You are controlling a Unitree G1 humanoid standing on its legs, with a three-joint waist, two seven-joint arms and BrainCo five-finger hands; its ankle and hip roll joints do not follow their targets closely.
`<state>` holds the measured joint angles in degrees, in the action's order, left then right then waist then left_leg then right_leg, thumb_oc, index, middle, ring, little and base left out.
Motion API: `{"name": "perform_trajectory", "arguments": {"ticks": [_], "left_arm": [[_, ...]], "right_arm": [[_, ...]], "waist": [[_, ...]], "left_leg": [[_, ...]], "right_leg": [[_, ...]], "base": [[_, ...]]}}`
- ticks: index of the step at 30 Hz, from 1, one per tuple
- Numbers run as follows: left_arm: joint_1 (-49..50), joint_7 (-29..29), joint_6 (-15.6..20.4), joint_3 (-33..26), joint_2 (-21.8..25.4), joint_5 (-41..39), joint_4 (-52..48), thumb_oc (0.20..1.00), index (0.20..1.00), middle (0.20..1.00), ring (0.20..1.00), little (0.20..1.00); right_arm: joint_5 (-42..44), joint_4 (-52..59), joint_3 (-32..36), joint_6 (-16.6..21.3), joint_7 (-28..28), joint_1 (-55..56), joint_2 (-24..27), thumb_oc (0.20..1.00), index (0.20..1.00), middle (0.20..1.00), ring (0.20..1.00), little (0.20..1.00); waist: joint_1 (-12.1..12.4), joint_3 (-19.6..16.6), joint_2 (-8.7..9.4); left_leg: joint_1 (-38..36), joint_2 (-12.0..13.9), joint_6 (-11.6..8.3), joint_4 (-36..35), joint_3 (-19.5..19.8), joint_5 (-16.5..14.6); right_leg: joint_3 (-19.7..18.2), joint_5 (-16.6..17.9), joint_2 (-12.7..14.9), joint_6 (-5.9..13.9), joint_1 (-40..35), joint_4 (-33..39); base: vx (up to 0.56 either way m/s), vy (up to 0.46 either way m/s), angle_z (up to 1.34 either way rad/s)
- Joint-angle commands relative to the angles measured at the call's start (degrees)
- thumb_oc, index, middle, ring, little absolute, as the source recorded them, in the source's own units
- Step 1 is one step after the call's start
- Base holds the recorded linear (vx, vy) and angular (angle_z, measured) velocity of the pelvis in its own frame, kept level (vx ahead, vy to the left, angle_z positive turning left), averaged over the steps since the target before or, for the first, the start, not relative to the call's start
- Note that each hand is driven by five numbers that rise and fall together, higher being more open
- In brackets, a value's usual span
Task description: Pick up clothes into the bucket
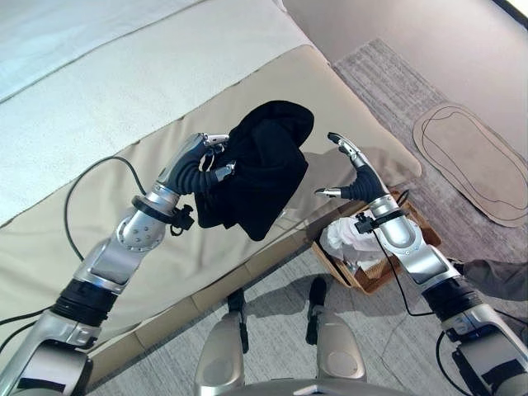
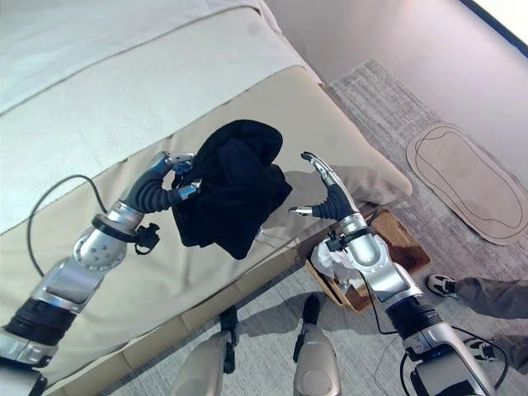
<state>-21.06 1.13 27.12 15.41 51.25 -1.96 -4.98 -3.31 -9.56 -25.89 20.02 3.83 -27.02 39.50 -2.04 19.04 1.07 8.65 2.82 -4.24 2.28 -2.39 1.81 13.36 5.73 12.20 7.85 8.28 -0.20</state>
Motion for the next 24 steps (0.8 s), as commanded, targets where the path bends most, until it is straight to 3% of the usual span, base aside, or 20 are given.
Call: {"name": "perform_trajectory", "arguments": {"ticks": [1,3,10,24], "left_arm": [[-0.8,3.1,5.6,2.8,0.8,-7.8,-4.1,0.200,0.200,0.200,0.200,0.200],[-2.9,8.2,6.3,6.6,5.8,-11.6,-5.9,0.200,0.200,0.200,0.200,0.200],[-1.6,16.1,5.6,9.0,13.5,-19.9,-9.7,0.200,0.200,0.200,0.200,0.200],[0.0,19.5,5.9,5.7,7.4,-25.4,-15.8,0.200,0.200,0.200,0.200,0.200]], "right_arm": [[3.6,2.2,-3.1,3.7,-4.3,-1.4,-0.9,1.000,1.000,1.000,1.000,1.000],[7.6,1.9,-4.8,3.5,-6.5,-1.5,-1.4,1.000,1.000,1.000,1.000,1.000],[15.1,2.4,-4.8,2.6,-9.9,1.1,-5.5,1.000,1.000,1.000,1.000,1.000],[30.8,-7.9,-16.3,-2.5,-21.6,4.0,-21.2,1.000,1.000,1.000,1.000,1.000]], "waist": [[0.5,-8.9,0.46],[0.5,-10.2,0.30],[1.0,-12.4,0.17],[2.7,-15.2,0.37]], "left_leg": [[0.1,2.3,-2.20,-3.1,1.9,2.7],[-2.2,2.5,-2.08,-3.6,1.6,2.4],[-5.6,3.2,-2.11,-4.9,0.8,2.0],[-8.5,3.6,-2.79,-6.1,0.7,1.9]], "right_leg": [[-1.2,2.3,3.6,5.24,-0.5,-0.4],[-1.1,2.0,3.3,5.31,-2.5,-0.1],[-1.0,1.7,2.7,5.43,-5.2,1.1],[0.2,0.9,2.2,5.21,-9.1,2.7]], "base": [[0.11,-0.039,0.08],[0.10,-0.026,0.08],[0.07,-0.010,-0.01],[0.02,-0.006,-0.03]]}}
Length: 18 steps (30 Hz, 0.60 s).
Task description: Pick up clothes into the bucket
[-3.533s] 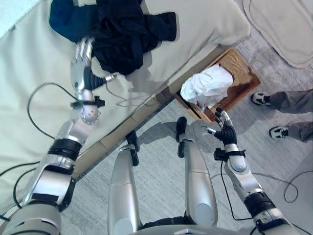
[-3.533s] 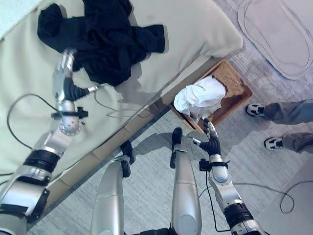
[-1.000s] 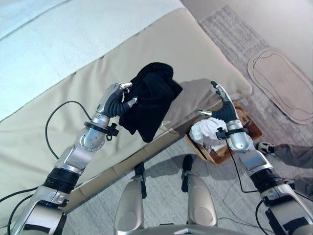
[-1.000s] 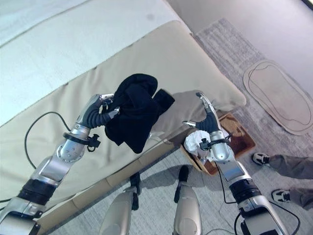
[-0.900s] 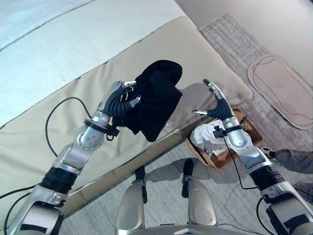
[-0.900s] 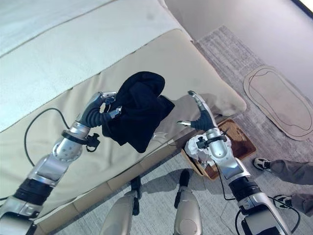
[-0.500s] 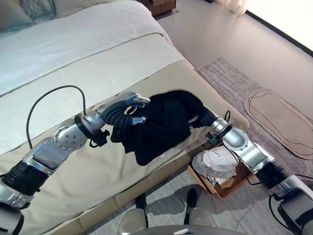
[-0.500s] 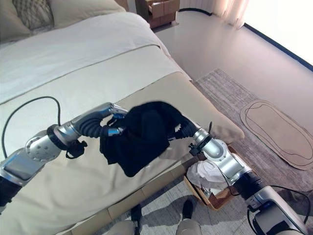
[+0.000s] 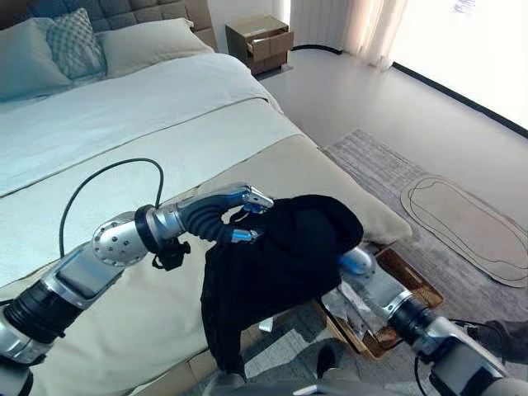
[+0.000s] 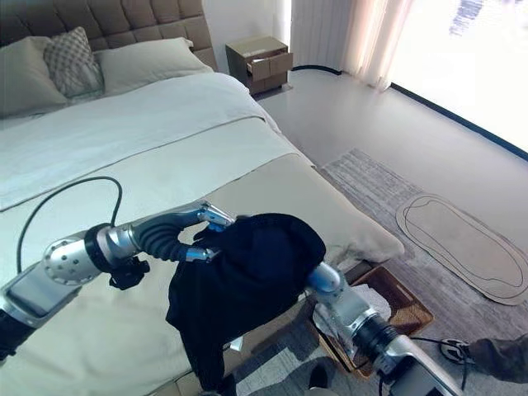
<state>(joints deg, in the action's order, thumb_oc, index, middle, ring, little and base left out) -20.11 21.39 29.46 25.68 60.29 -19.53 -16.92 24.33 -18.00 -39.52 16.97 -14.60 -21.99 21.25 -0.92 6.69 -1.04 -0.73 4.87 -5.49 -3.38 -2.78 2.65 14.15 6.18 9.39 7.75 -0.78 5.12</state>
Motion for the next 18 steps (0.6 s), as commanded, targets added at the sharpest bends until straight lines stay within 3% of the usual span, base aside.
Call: {"name": "perform_trajectory", "arguments": {"ticks": [1,2,4,6,7,18], "left_arm": [[-1.6,-0.2,3.8,-4.5,-1.9,-8.3,-4.6,0.200,0.200,0.200,0.200,0.200],[-1.6,-0.2,3.8,-4.5,-1.9,-8.3,-4.6,0.200,0.200,0.200,0.200,0.200],[-2.1,1.2,3.8,-4.4,-2.4,-9.5,-5.2,0.200,0.200,0.200,0.200,0.200],[-2.3,2.7,3.8,-4.1,-3.1,-10.5,-5.2,0.200,0.200,0.200,0.200,0.200],[-2.6,3.2,3.9,-3.7,-3.6,-10.4,-4.7,0.200,0.200,0.200,0.200,0.200],[-0.6,3.4,4.2,-6.5,-3.3,-8.1,-2.3,0.200,0.200,0.200,0.200,0.200]], "right_arm": [[3.2,0.3,-3.7,0.2,-4.5,-1.2,-3.0,1.000,1.000,1.000,1.000,1.000],[3.2,0.3,-3.7,0.2,-4.5,-1.2,-3.0,1.000,1.000,1.000,1.000,1.000],[3.0,1.0,-5.9,-0.5,-7.6,-2.2,-2.3,0.909,0.909,0.909,0.909,0.909],[2.5,1.3,-7.0,-0.9,-9.3,-3.5,-1.4,0.338,0.338,0.338,0.338,0.338],[2.8,2.1,-8.1,-1.2,-11.0,-4.3,-0.3,0.200,0.200,0.200,0.200,0.200],[3.0,1.0,-5.3,-1.1,-11.4,0.0,1.4,0.200,0.200,0.200,0.200,0.200]], "waist": [[1.8,-3.2,2.62],[1.8,-3.2,2.61],[2.0,-3.6,2.84],[2.2,-3.8,3.03],[2.4,-4.0,3.23],[2.3,-5.1,3.67]], "left_leg": [[0.7,1.5,-1.57,-0.4,1.2,0.9],[0.7,1.5,-1.57,-0.4,1.2,0.9],[0.5,1.5,-1.63,-0.4,1.3,0.9],[0.3,1.6,-1.72,-0.5,1.3,0.9],[0.2,1.6,-1.73,-0.5,1.3,0.8],[-0.6,1.2,-1.40,0.2,1.1,0.1]], "right_leg": [[-0.4,0.4,5.1,5.33,-0.3,-2.6],[-0.4,0.4,5.1,5.33,-0.3,-2.6],[-0.3,0.4,5.1,5.39,-0.5,-2.4],[-0.1,0.4,5.2,5.42,-0.8,-2.3],[0.0,0.4,5.2,5.49,-0.9,-2.3],[0.0,0.2,5.4,5.57,-1.9,-2.7]], "base": [[0.00,0.000,0.00],[0.00,-0.005,0.04],[0.00,0.001,0.05],[0.00,0.001,0.02],[0.00,0.000,0.00],[0.00,0.000,0.01]]}}
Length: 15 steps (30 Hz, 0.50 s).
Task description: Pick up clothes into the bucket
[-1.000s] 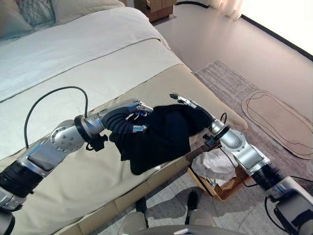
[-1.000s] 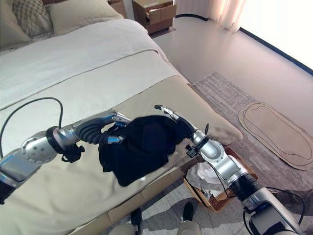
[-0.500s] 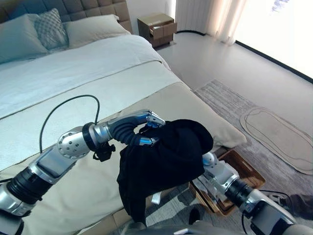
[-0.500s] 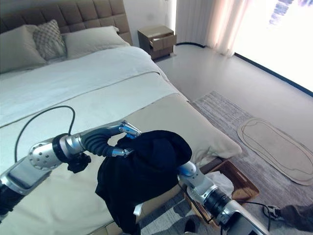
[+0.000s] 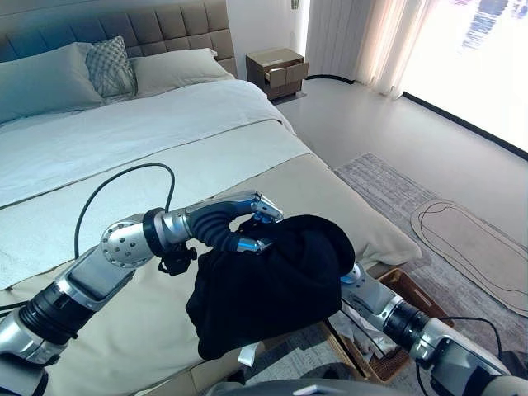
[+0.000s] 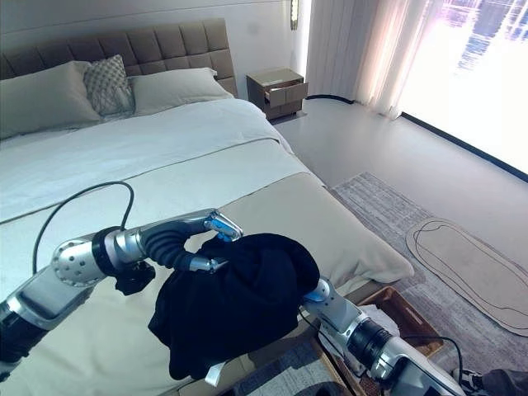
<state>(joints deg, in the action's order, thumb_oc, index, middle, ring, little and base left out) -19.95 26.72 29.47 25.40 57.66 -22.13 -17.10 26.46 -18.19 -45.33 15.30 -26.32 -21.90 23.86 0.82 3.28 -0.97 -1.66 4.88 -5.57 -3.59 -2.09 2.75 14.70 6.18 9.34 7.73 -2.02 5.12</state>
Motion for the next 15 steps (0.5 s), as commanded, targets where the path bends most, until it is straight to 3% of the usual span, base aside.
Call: {"name": "perform_trajectory", "arguments": {"ticks": [1,10,12,13,15], "left_arm": [[0.8,-1.7,4.3,-7.8,-0.4,-5.2,-2.0,0.200,0.200,0.200,0.200,0.200],[9.4,-4.2,5.2,-16.8,-2.1,-2.0,0.1,0.200,0.200,0.200,0.200,0.200],[12.1,-6.7,5.7,-20.3,-4.8,-0.6,1.8,0.200,0.200,0.200,0.200,0.200],[14.8,-9.6,5.8,-23.6,-9.0,1.5,3.5,0.200,0.200,0.200,0.200,0.200],[16.3,-11.7,5.7,-24.7,-11.3,3.8,4.3,0.200,0.200,0.200,0.200,0.200]], "right_arm": [[1.4,1.1,2.6,0.6,0.7,2.2,-0.6,0.200,0.200,0.200,0.200,0.200],[5.0,-0.9,14.6,2.1,3.8,12.8,-0.5,0.200,0.200,0.200,0.200,0.200],[8.2,-1.1,18.1,2.6,4.1,15.7,-2.0,0.200,0.200,0.200,0.200,0.200],[9.5,-1.1,20.0,2.6,4.1,18.0,-3.1,0.200,0.200,0.200,0.200,0.200],[10.9,-0.8,20.9,2.4,3.7,19.1,-3.6,0.200,0.200,0.200,0.200,0.200]], "waist": [[0.4,-2.0,3.65],[-0.5,-2.5,3.50],[-0.8,-2.6,3.53],[-1.0,-2.7,3.58],[-1.3,-2.7,3.64]], "left_leg": [[0.3,1.1,-1.32,0.4,0.4,0.0],[-0.1,1.2,-1.18,0.3,0.3,0.0],[-0.1,1.2,-1.18,0.4,0.2,0.0],[-0.2,1.3,-1.16,0.4,0.2,-0.1],[-0.2,1.3,-1.17,0.4,0.2,-0.1]], "right_leg": [[-0.5,0.3,5.5,5.66,-0.5,-2.7],[-0.7,0.3,5.4,5.62,-0.5,-2.8],[-0.8,0.3,5.4,5.59,-0.5,-2.8],[-0.9,0.2,5.3,5.52,-0.5,-2.8],[-0.9,0.1,5.3,5.48,-0.5,-2.8]], "base": [[0.00,0.000,0.00],[0.00,0.000,0.00],[0.01,-0.007,-0.04],[0.00,0.000,0.00],[0.00,0.000,0.00]]}}
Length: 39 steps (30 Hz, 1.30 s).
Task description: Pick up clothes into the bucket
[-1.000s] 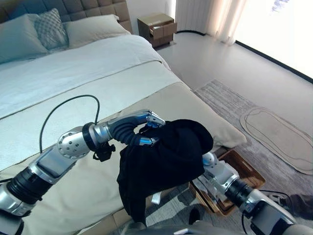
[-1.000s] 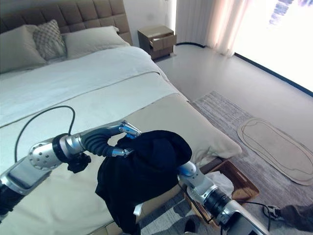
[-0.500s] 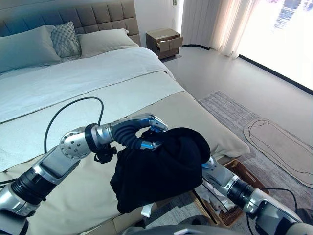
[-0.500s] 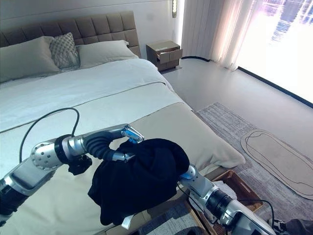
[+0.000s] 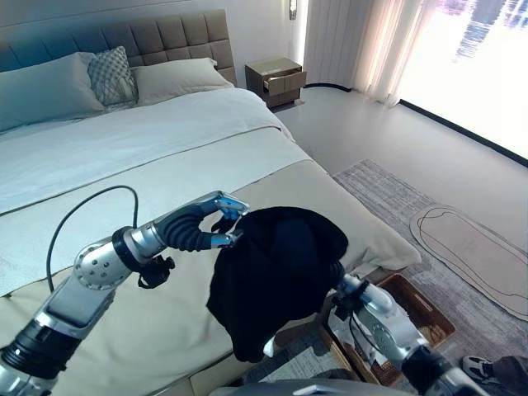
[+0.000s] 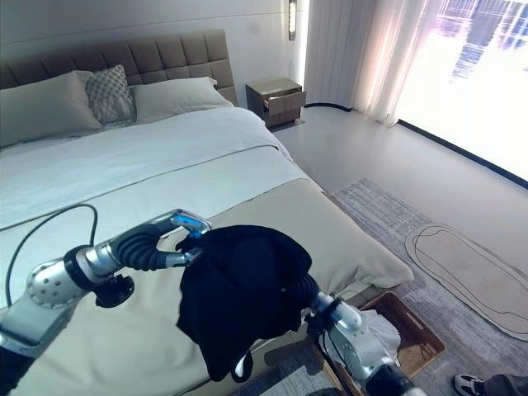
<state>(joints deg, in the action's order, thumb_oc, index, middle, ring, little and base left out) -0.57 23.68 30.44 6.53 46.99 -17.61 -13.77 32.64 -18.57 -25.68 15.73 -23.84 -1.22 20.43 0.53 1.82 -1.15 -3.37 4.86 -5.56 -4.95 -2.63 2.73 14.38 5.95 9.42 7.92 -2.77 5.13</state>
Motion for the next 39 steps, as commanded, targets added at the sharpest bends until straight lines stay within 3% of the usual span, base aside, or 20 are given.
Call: {"name": "perform_trajectory", "arguments": {"ticks": [1,5,6,8,9,15,24,31,39], "left_arm": [[-2.2,-10.4,4.6,-6.5,-2.9,1.3,1.5,0.200,0.200,0.200,0.200,0.200],[0.5,-19.2,3.2,-7.9,-13.0,11.1,6.8,0.200,0.200,0.200,0.200,0.200],[0.5,-19.4,3.2,-7.8,-13.0,11.3,6.8,0.200,0.200,0.200,0.200,0.200],[1.4,-21.9,2.0,-7.4,-15.3,14.9,10.2,0.843,0.843,0.843,0.843,0.843],[1.3,-22.0,2.0,-7.4,-15.3,15.0,10.2,1.000,1.000,1.000,1.000,1.000],[1.7,-23.4,0.2,-5.6,-19.1,13.6,17.1,1.000,1.000,1.000,1.000,1.000],[3.7,-22.9,-0.3,-5.1,-21.3,9.6,20.2,1.000,1.000,1.000,1.000,1.000],[5.6,-24.4,-0.2,-6.8,-21.8,8.0,20.3,1.000,1.000,1.000,1.000,1.000],[9.8,-26.6,0.0,-9.9,-24.4,3.8,24.4,1.000,1.000,1.000,1.000,1.000]], "right_arm": [[5.7,0.2,1.7,1.9,0.8,-0.8,-0.6,0.200,0.200,0.200,0.200,0.200],[12.1,3.6,3.5,-0.1,-1.4,1.9,-1.8,0.200,0.200,0.200,0.200,0.200],[12.1,3.7,3.5,-0.2,-1.4,2.0,-1.7,0.200,0.200,0.200,0.200,0.200],[15.8,5.9,4.2,-1.2,-2.6,2.9,-2.3,0.200,0.200,0.200,0.200,0.200],[15.8,5.9,4.3,-1.2,-2.6,2.9,-2.2,0.200,0.200,0.200,0.200,0.200],[23.5,7.7,6.1,-2.0,-2.9,4.2,-4.5,0.200,0.200,0.200,0.200,0.200],[30.1,7.2,12.8,0.4,-0.1,5.5,-7.1,0.200,0.200,0.200,0.200,0.200],[31.4,7.1,20.1,4.9,4.9,4.4,-9.2,0.200,0.200,0.200,0.200,0.200],[26.5,5.8,30.9,11.4,14.7,0.0,-6.9,0.200,0.200,0.200,0.200,0.200]], "waist": [[-1.1,-1.2,3.88],[-1.7,-1.1,4.27],[-1.7,-1.1,4.22],[-1.9,-0.9,4.32],[-1.8,-0.9,4.30],[-2.4,-0.5,4.34],[-2.9,-0.5,4.22],[-3.0,-0.5,4.12],[-2.2,-0.5,4.36]], "left_leg": [[1.4,1.4,-1.16,1.8,0.7,-0.2],[1.7,1.6,-1.14,1.9,0.6,-0.2],[1.7,1.6,-1.14,1.9,0.6,-0.2],[1.9,1.6,-1.06,2.0,0.5,-0.3],[1.9,1.6,-1.06,2.0,0.5,-0.3],[2.3,1.7,-0.91,2.2,0.0,-0.4],[2.4,1.6,-0.71,2.4,-0.1,-0.6],[2.6,1.5,-0.55,2.4,-0.2,-0.9],[2.6,1.4,-0.29,2.5,0.1,-1.2]], "right_leg": [[-0.7,0.3,5.2,5.21,0.3,-2.8],[-0.9,0.0,4.9,4.98,0.5,-2.9],[-0.9,0.0,4.9,4.98,0.5,-2.9],[-1.1,-0.1,4.8,4.93,0.6,-2.8],[-1.1,-0.1,4.8,4.93,0.6,-2.8],[-1.7,0.0,4.8,4.93,1.4,-2.8],[-1.9,0.1,4.8,4.93,1.7,-2.9],[-2.0,0.1,4.9,4.96,1.8,-2.8],[-1.9,-0.2,4.8,4.73,1.4,-2.7]], "base": [[0.00,0.000,0.00],[0.00,0.000,0.00],[0.00,0.000,0.00],[0.00,0.000,0.00],[0.00,0.000,0.00],[0.00,0.000,-0.01],[0.00,0.000,0.00],[0.00,0.000,0.00],[0.00,0.000,0.00]]}}
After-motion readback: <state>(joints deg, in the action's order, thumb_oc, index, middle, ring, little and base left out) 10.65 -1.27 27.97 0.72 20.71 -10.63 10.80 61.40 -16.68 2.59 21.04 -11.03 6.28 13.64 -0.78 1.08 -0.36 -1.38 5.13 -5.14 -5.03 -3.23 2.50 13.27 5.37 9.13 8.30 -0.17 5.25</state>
